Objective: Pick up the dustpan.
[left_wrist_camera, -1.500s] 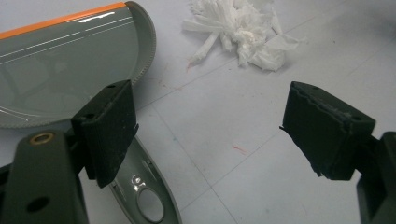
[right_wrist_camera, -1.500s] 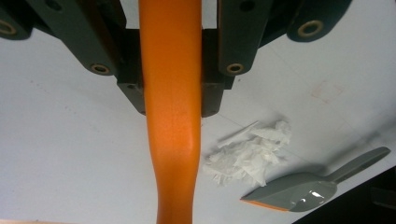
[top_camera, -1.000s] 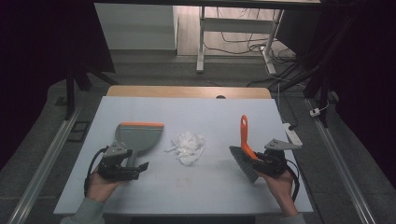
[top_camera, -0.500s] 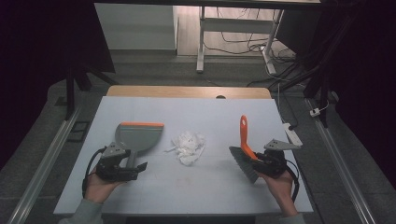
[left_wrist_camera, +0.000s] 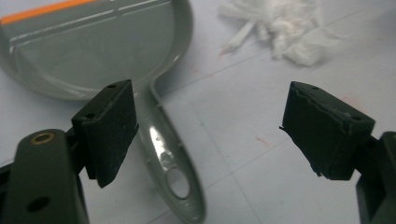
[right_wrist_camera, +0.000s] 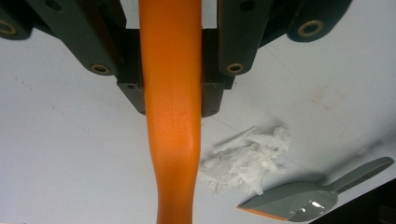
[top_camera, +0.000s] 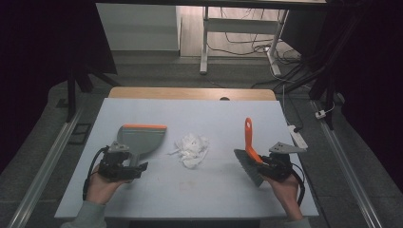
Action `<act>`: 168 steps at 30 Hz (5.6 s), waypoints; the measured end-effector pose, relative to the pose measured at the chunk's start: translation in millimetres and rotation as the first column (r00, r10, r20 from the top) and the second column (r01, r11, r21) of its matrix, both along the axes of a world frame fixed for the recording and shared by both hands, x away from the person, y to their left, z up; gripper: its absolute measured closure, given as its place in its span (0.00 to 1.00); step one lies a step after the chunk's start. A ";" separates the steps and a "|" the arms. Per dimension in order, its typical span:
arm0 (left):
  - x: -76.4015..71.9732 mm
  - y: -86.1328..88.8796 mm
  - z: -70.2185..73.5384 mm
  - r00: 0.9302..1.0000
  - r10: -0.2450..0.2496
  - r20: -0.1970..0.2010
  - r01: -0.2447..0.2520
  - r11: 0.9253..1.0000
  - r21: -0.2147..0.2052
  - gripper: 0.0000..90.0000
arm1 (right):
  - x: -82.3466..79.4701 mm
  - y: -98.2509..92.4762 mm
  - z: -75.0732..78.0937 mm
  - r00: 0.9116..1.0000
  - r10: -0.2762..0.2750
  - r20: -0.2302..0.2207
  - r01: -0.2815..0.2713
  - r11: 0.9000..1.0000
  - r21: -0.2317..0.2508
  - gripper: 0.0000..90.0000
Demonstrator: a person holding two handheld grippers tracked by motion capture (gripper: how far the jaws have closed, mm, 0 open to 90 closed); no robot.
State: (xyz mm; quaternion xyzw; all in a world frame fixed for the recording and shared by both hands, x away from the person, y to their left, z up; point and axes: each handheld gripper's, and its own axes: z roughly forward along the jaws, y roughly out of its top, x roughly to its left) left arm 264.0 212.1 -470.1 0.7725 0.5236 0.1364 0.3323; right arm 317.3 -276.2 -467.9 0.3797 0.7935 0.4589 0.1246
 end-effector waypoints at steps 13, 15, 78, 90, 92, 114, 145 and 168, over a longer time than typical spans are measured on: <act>27.2 7.3 -17.5 0.986 0.132 -0.100 -0.129 0.991 0.043 0.21 | 3.8 2.7 -1.9 1.000 0.007 -0.005 -0.007 1.000 -0.008 0.78; 30.1 8.1 -21.8 0.984 0.138 -0.116 -0.132 0.990 0.054 0.21 | 3.8 3.3 -1.3 1.000 0.006 -0.001 -0.006 1.000 -0.008 0.78; 43.4 20.4 -49.3 0.981 0.169 -0.097 -0.174 0.984 -0.039 0.69 | -2.5 5.7 0.8 1.000 0.001 0.011 -0.001 1.000 -0.020 0.78; 38.4 28.3 -43.0 0.988 0.143 -0.055 -0.147 0.986 -0.082 0.69 | -2.0 2.5 0.6 1.000 -0.009 0.011 0.009 1.000 -0.016 0.78; 36.1 30.4 -40.2 0.990 0.131 -0.051 -0.136 0.986 -0.096 0.69 | -2.9 1.4 1.6 1.000 -0.013 0.016 0.013 1.000 -0.011 0.78; 16.2 50.5 -15.5 0.998 0.044 0.043 -0.036 0.986 -0.160 0.69 | -5.4 -0.4 8.5 0.999 -0.017 0.038 0.016 1.000 0.025 0.78; -13.6 72.5 -4.7 0.994 -0.072 0.080 0.083 0.985 -0.152 0.69 | -3.6 -2.1 10.3 0.999 -0.029 0.042 0.027 0.999 0.037 0.78; -34.9 78.5 -13.1 0.982 -0.175 0.068 0.182 0.975 -0.128 0.69 | 13.4 11.1 25.1 0.998 -0.023 0.057 0.019 0.997 0.072 0.78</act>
